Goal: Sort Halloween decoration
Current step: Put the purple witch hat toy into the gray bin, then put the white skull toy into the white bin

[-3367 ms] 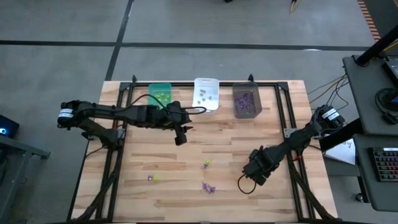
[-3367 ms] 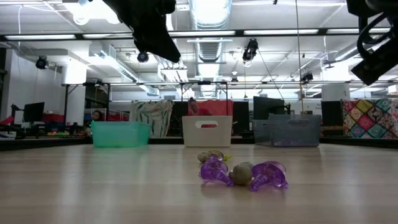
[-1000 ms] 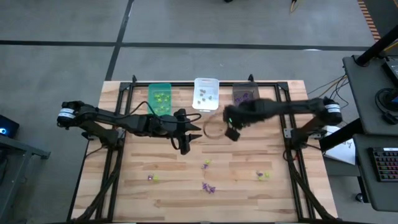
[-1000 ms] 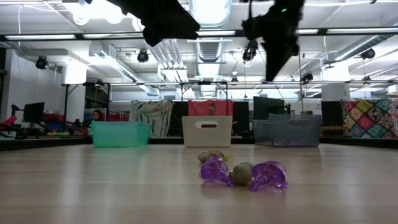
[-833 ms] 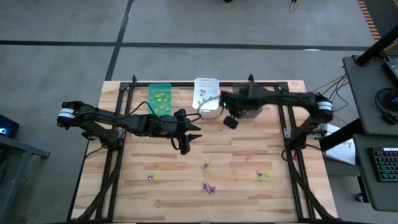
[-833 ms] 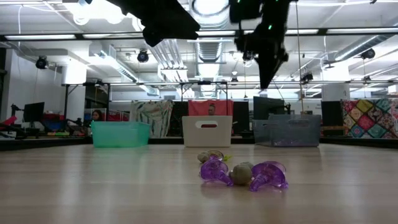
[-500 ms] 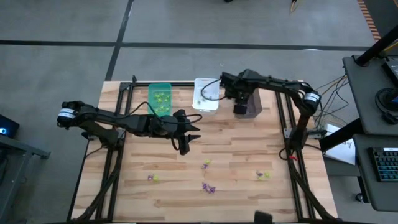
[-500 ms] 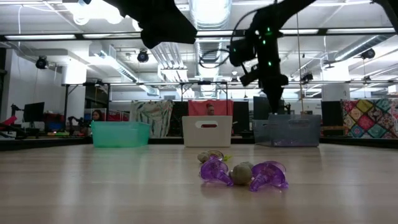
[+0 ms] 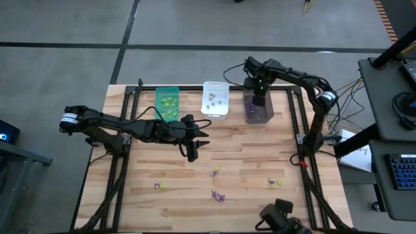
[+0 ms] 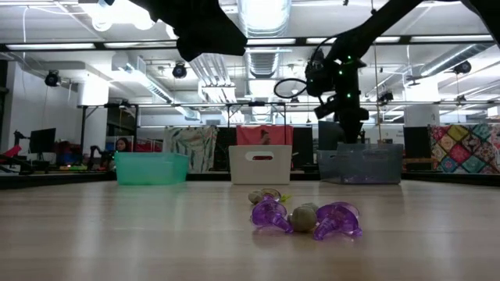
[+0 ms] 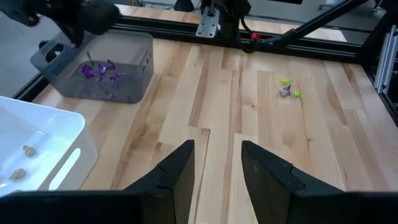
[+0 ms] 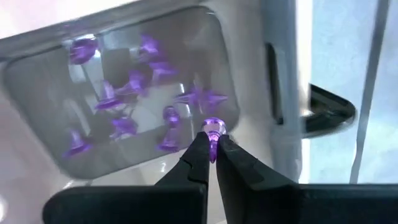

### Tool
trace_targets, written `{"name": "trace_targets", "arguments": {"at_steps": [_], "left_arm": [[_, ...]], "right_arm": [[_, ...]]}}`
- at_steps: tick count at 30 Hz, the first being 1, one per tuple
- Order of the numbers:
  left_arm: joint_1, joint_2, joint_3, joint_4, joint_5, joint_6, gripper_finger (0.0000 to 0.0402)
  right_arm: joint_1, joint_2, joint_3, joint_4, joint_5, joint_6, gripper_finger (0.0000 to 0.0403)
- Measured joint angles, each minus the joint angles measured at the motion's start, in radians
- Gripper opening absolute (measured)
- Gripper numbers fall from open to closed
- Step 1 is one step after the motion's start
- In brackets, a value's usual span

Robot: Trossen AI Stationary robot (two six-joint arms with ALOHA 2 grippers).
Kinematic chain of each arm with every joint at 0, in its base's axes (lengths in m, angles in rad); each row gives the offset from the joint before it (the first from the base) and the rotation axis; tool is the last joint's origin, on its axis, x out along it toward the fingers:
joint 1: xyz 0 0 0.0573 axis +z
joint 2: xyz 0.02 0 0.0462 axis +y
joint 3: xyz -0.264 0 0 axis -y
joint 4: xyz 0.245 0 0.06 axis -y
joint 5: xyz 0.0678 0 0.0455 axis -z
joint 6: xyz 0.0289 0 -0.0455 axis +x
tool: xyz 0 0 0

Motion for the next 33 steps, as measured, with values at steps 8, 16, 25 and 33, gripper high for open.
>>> {"name": "trace_targets", "arguments": {"at_steps": [8, 16, 25, 33], "left_arm": [[0.000, 0.000, 0.000, 0.001, 0.000, 0.000, 0.0115], [0.000, 0.000, 0.000, 0.001, 0.000, 0.000, 0.0115], [0.000, 0.000, 0.000, 0.001, -0.001, 0.001, 0.0115], [0.000, -0.001, 0.000, -0.030, 0.000, 0.001, 0.0115]], "right_arm": [[-0.013, 0.000, -0.029, 0.127, -0.014, 0.042, 0.0009], [-0.013, 0.000, -0.065, 0.177, -0.060, 0.121, 0.0034], [-0.013, 0.000, -0.073, 0.194, -0.060, 0.151, 0.0113], [0.006, -0.048, -0.071, 0.171, -0.060, 0.239, 0.0123]]}}
